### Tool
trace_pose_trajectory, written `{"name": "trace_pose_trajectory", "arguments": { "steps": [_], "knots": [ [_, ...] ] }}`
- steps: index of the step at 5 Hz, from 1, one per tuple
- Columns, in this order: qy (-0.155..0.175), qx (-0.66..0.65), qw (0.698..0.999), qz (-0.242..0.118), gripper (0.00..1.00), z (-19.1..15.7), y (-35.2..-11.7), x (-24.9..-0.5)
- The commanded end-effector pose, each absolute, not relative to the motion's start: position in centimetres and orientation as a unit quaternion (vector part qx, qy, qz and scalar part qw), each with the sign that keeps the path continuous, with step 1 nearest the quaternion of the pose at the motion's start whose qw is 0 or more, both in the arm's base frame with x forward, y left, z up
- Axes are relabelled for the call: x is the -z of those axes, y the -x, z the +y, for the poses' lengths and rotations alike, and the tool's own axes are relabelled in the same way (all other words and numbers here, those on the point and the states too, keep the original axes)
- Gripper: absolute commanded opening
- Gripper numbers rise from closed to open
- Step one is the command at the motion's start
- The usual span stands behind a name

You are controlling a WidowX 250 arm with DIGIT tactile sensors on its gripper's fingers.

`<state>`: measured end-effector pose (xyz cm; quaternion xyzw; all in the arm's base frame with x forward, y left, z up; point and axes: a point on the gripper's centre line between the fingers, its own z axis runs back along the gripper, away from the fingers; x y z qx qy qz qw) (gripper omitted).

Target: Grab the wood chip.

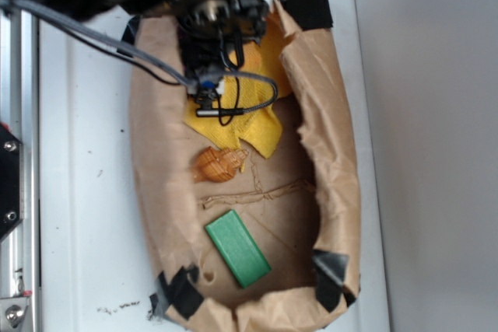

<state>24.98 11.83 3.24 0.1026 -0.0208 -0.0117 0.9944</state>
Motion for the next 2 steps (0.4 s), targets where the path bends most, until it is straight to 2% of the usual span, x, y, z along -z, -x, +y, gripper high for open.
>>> {"name": "trace_pose_trajectory", "arguments": {
  "steps": [1, 2],
  "knots": [
    [-0.132, 0.007, 0.99, -0.048, 1.0, 12.74, -25.69, -2.42],
    [-0.122, 0.0, 0.991, -0.058, 0.0, 12.73, -25.51, -2.78]
  ]
}}
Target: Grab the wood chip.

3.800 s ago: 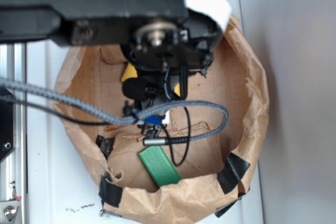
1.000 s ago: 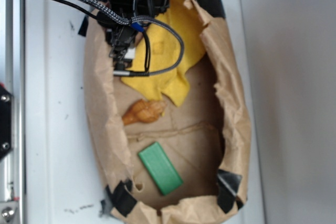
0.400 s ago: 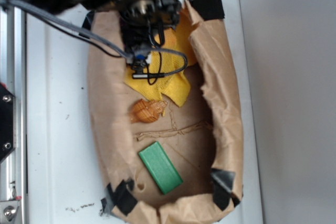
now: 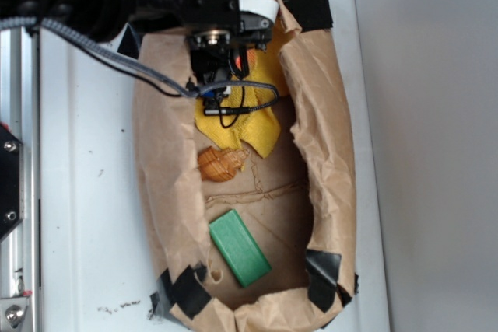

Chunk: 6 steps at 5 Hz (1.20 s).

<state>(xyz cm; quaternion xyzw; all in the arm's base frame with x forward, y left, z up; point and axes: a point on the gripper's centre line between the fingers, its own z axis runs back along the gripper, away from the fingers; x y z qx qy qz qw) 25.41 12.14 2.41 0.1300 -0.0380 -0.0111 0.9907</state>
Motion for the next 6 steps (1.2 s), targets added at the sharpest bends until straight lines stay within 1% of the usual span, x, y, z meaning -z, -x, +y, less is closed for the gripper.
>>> {"name": "trace_pose_trajectory", "arguments": {
  "steps": [1, 5, 6],
  "knots": [
    [-0.117, 0.003, 0.991, -0.064, 0.0, 12.72, -25.24, -3.06],
    [-0.117, -0.005, 0.99, -0.074, 0.0, 12.57, -25.27, -3.38],
    [-0.11, -0.008, 0.991, -0.075, 0.0, 12.46, -25.25, -3.97]
  ]
}}
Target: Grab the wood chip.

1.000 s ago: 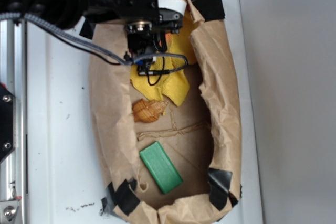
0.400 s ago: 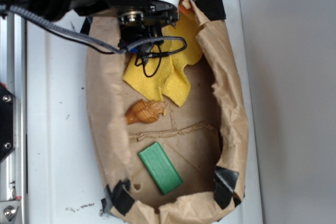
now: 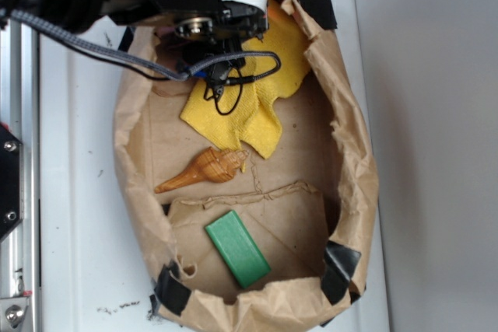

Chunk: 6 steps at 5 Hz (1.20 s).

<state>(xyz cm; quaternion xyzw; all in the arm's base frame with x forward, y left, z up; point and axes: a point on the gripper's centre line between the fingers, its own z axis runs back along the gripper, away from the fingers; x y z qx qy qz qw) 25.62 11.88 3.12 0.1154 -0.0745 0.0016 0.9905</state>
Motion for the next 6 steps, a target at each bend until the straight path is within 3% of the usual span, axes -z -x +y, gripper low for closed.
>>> {"name": "trace_pose_trajectory", "arguments": {
  "steps": [1, 2, 3, 6],
  "knots": [
    [-0.078, -0.009, 0.994, -0.074, 0.0, 12.0, -24.8, -6.1],
    [-0.027, -0.016, 0.997, -0.074, 0.0, 11.3, -24.1, -10.1],
    [0.002, -0.021, 0.997, -0.069, 0.0, 10.9, -23.8, -12.5],
    [0.091, -0.014, 0.994, -0.061, 0.0, 9.3, -22.7, -17.3]
  ]
}}
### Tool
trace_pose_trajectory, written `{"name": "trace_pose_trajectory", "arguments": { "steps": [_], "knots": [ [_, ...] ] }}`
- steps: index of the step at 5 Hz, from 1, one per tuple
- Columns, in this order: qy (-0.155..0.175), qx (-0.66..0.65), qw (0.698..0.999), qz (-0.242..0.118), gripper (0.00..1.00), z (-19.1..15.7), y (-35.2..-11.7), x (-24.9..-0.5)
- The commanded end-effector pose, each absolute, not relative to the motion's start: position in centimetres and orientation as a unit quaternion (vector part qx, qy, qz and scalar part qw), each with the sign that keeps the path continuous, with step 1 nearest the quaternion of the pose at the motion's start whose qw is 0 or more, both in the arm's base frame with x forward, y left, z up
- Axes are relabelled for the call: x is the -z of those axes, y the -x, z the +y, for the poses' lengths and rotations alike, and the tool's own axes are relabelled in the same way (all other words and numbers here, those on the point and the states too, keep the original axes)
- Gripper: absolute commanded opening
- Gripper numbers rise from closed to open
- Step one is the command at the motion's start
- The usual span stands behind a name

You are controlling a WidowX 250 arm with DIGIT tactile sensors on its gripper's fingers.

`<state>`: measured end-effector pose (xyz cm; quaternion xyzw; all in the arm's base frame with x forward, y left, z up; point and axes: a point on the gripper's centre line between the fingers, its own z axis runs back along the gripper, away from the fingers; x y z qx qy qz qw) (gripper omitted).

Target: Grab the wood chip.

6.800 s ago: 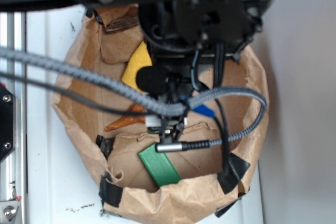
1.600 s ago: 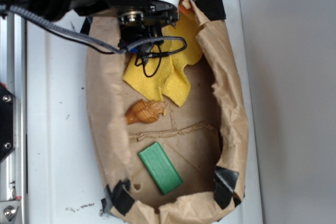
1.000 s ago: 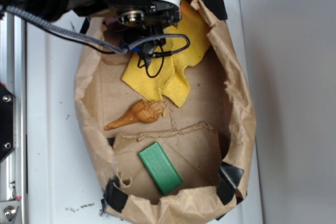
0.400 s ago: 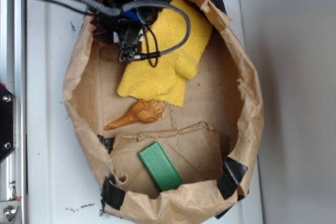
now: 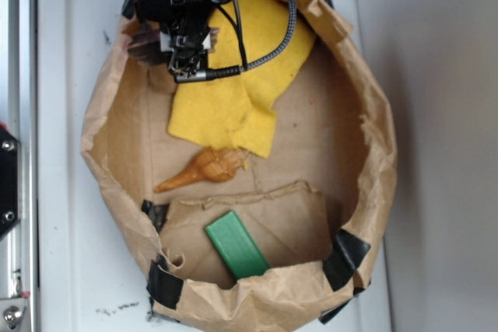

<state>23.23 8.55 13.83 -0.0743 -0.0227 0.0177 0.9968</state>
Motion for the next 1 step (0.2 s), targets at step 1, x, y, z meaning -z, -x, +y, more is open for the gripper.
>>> {"name": "trace_pose_trajectory", "arguments": {
  "steps": [1],
  "knots": [
    [0.085, 0.003, 0.995, -0.056, 0.0, 8.9, -22.11, -18.12]
  ]
}}
